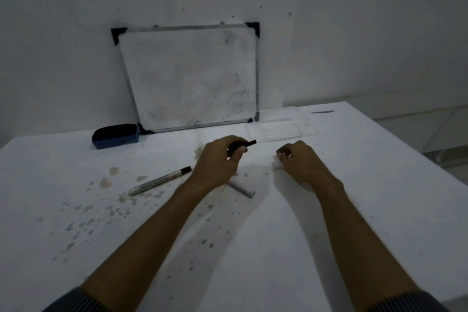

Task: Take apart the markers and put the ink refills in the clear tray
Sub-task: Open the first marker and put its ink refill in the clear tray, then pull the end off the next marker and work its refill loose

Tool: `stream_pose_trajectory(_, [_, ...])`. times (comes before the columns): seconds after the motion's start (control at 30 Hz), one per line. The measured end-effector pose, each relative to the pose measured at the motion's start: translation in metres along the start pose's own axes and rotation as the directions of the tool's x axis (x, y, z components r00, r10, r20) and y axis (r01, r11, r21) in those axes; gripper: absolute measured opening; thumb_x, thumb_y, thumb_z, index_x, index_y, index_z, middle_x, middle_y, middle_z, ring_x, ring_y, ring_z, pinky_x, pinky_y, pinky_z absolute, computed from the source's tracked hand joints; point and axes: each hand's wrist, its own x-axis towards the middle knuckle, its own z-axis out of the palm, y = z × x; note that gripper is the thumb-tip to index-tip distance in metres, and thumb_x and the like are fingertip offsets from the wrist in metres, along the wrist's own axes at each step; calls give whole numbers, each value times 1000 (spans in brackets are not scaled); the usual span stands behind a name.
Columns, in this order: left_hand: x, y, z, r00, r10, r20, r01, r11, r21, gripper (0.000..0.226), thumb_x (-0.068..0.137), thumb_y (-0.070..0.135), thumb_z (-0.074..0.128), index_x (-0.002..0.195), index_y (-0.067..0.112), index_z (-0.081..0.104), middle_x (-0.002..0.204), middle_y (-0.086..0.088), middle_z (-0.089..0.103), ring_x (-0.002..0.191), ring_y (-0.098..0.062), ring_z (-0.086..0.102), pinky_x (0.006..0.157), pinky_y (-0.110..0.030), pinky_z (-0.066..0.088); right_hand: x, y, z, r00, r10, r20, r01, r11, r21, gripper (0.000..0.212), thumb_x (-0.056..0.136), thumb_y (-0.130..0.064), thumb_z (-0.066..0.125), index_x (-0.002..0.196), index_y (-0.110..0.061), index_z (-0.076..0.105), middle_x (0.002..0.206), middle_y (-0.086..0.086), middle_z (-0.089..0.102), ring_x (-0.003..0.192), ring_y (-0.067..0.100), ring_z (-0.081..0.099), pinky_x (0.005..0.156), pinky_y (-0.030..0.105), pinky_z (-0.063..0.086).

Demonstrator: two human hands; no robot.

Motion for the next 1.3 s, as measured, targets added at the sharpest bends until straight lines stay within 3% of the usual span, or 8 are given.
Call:
stream_pose_trajectory(0.13, [73, 20, 23, 1000, 9, 20, -9, 999, 36, 21, 99, 20, 69, 117, 13, 76, 110, -4, 81, 104, -16, 74, 94, -31, 58, 5, 36, -5, 978, 110, -175, -129, 987, -99, 42, 95, -41, 63, 129, -17, 68, 135, 16, 59, 124, 36, 55, 105, 44, 40])
stream_pose_trajectory(0.23, [127, 26, 44, 996, -18, 86, 5, 990, 142, 23, 99, 21, 69, 118, 11, 77, 117, -7, 78, 109, -21, 71, 93, -26, 52, 8, 48, 7, 936, 224, -272, -258, 961, -96, 69, 92, -53, 61, 141, -6, 53, 147, 21, 49, 140, 38, 40, 117, 47, 26])
stream_pose_trajectory(0.33, [171, 27, 66, 983, -41, 177, -1, 972, 234, 23, 97, 18, 70, 118, 10, 78, 118, -9, 77, 110, -23, 70, 87, -23, 49, 14, 51, 14, 942, 223, -250, -267, 951, -157, 77, 94, -59, 50, 147, -4, 45, 157, 22, 39, 148, 37, 30, 121, 48, 18])
stream_pose_trajectory(0.53, [224, 19, 106, 928, -117, 354, -35, 919, 394, 25, 93, 13, 76, 116, 5, 79, 114, -14, 79, 100, -26, 73, 87, -30, 58, 21, 58, 22, 950, 191, -246, -243, 949, -199, 76, 94, -61, 42, 149, -9, 43, 160, 20, 35, 150, 36, 27, 122, 49, 15])
stream_pose_trajectory(0.87, [224, -2, 136, 936, -156, 315, -9, 885, 465, 20, 80, 7, 86, 99, 8, 84, 99, -11, 82, 86, -20, 76, 77, -26, 59, 21, 57, 20, 959, 191, -211, -235, 951, -203, 73, 98, -60, 37, 153, -12, 37, 164, 22, 27, 153, 37, 20, 123, 51, 10])
stream_pose_trajectory(1.07, [216, 13, 113, 963, -64, 262, -56, 902, 429, 27, 88, 9, 83, 113, 3, 79, 113, -15, 79, 101, -25, 75, 89, -27, 57, 20, 53, 15, 961, 209, -180, -238, 957, -164, 71, 97, -60, 40, 152, -15, 40, 164, 20, 28, 153, 36, 20, 123, 51, 10])
stream_pose_trajectory(1.17, [197, 25, 83, 957, 3, 290, -115, 923, 368, 23, 92, 10, 78, 114, 7, 79, 111, -12, 80, 95, -19, 75, 86, -23, 56, 18, 49, 6, 969, 199, -147, -216, 970, -110, 62, 96, -55, 50, 146, -18, 49, 160, 15, 36, 150, 32, 27, 122, 50, 12])
stream_pose_trajectory(1.3, [141, 31, 35, 940, 74, 332, -164, 954, 252, 20, 95, 18, 75, 114, 15, 79, 105, 0, 80, 81, 6, 66, 74, -4, 49, 7, 36, -6, 990, 118, -76, -117, 993, 17, 42, 94, -43, 63, 128, -18, 69, 141, 11, 57, 130, 30, 53, 113, 43, 36])
